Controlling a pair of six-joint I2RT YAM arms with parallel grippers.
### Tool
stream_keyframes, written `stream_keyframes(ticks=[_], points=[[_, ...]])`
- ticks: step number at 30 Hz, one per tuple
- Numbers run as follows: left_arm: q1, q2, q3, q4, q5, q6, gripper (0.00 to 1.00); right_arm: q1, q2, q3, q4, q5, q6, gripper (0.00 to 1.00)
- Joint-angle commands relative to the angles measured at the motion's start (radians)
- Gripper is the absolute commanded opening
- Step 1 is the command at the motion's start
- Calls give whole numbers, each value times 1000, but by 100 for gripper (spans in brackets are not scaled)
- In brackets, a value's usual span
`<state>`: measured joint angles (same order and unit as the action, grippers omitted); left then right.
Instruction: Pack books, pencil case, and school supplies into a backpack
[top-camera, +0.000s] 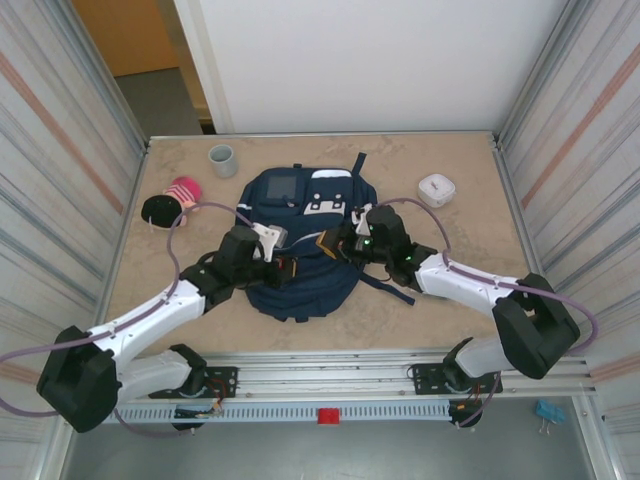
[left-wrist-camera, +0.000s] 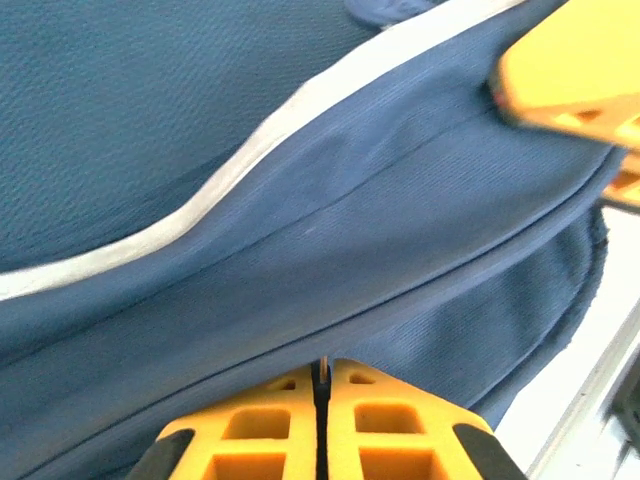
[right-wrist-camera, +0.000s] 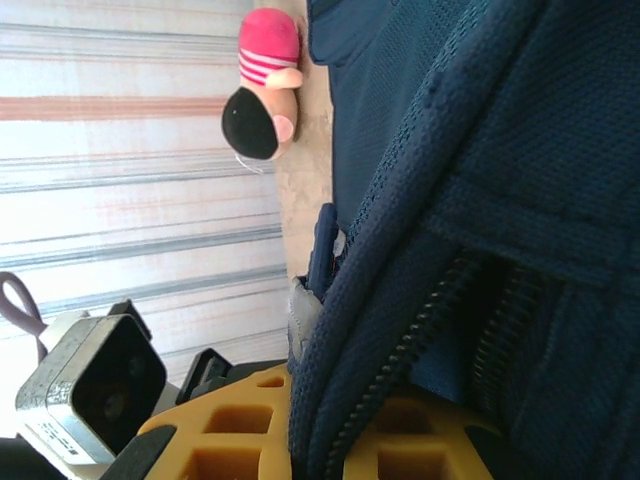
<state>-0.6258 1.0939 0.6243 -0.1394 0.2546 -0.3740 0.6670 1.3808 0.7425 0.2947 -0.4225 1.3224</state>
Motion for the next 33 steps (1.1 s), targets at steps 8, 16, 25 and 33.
stream_keyframes(ticks=[8, 16, 25, 33], points=[[113, -235, -132, -61, -49, -46, 0, -202, -112, 34, -98, -171, -108, 0], [110, -192, -121, 172, 161, -58, 0, -78, -89, 2, 5, -38, 14, 45], [77, -181, -101, 209, 181, -46, 0, 59, 28, 14, 144, 88, 103, 48], [65, -185, -78, 97, 67, -43, 0, 63, 78, 31, 142, 95, 70, 5]])
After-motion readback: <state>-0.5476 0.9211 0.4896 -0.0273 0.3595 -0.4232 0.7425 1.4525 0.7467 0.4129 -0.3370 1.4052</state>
